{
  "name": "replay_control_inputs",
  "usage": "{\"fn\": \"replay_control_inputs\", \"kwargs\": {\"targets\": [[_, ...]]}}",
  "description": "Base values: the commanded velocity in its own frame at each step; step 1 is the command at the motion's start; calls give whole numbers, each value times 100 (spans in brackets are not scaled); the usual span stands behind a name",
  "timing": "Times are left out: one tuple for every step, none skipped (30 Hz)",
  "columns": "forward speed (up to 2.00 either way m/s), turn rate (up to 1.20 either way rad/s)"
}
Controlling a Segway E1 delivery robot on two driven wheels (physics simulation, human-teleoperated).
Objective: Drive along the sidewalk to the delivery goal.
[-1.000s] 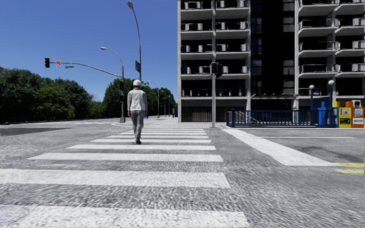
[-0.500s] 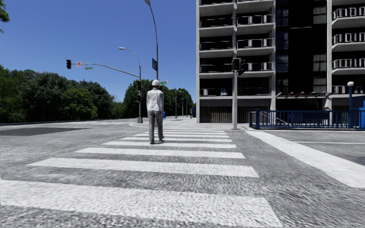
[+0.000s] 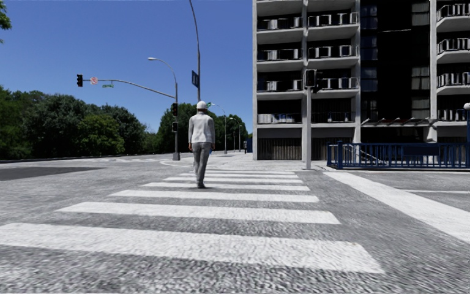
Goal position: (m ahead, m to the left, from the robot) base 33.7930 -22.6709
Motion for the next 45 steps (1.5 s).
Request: {"fn": "replay_control_inputs", "kwargs": {"targets": [[200,-13],[200,-13],[200,-21],[200,-25],[200,-27],[200,-27],[200,-29],[200,-30],[200,-31],[200,-31],[200,-33],[200,-34],[200,-35],[200,-35],[200,-35],[200,-35],[200,-35],[200,-36],[200,-36],[200,-36],[200,-36],[200,-36],[200,-36],[200,-36],[200,-36],[200,-36],[200,-36],[200,-36],[200,-33],[200,-33],[200,-33],[200,-33],[200,-26],[200,-26],[200,0],[200,0],[200,0],[200,0],[200,0],[200,0],[200,0],[200,0],[200,0],[200,0],[200,0]]}}
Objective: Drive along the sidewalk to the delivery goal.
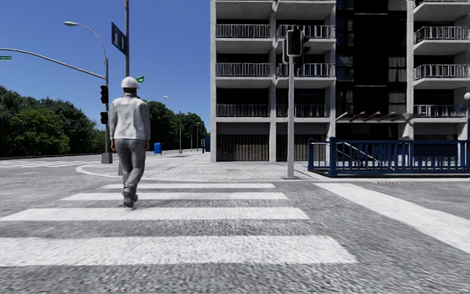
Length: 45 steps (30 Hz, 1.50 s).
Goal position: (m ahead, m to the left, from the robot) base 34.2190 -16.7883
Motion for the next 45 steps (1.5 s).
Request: {"fn": "replay_control_inputs", "kwargs": {"targets": [[200,0],[200,0],[200,0],[200,0],[200,0],[200,0],[200,0],[200,0],[200,0],[200,0],[200,0],[200,0],[200,0],[200,0],[200,0],[200,0],[200,0],[200,0],[200,0],[200,0],[200,0],[200,0],[200,0],[200,0],[200,0],[200,0],[200,0],[200,0],[200,0],[200,0],[200,0],[200,0],[200,0],[200,0],[200,0],[200,0],[200,0],[200,0],[200,0],[200,0],[200,0],[200,0],[200,0],[200,0],[200,0]]}}
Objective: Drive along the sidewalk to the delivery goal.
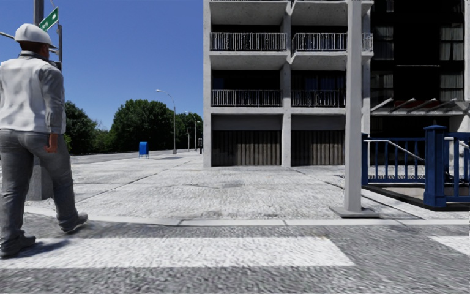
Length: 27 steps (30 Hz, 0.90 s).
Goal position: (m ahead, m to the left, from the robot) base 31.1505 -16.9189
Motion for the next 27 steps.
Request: {"fn": "replay_control_inputs", "kwargs": {"targets": [[200,0],[200,-1],[200,-5],[200,-5],[200,-10],[200,-14],[200,-15],[200,-15],[200,-15],[200,-16],[200,-16],[200,-16],[200,-17],[200,-17],[200,-20],[200,-24],[200,-26],[200,-26],[200,-27],[194,-27],[187,-27],[178,-27],[169,-27],[169,-27],[163,-29],[157,-32],[155,-33]]}}
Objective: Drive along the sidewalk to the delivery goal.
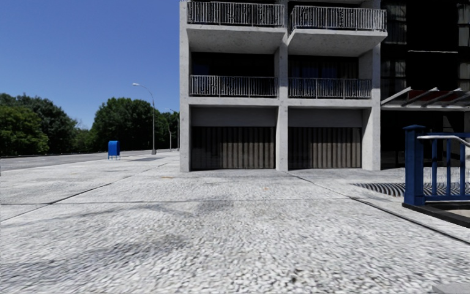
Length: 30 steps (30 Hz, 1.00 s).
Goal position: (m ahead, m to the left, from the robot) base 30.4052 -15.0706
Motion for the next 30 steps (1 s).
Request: {"fn": "replay_control_inputs", "kwargs": {"targets": [[155,-33],[154,-34],[154,-34],[154,-34],[154,-34],[153,-34],[153,-34],[152,-34],[151,-34],[151,-34],[151,-34],[151,-34],[150,-34],[150,-34],[150,-34],[150,-34],[150,-34],[150,-34],[150,-35],[150,-38],[150,-39],[150,-39],[150,-40],[150,-40],[150,-40],[150,-40],[150,-40],[150,-40],[150,-40],[150,-40]]}}
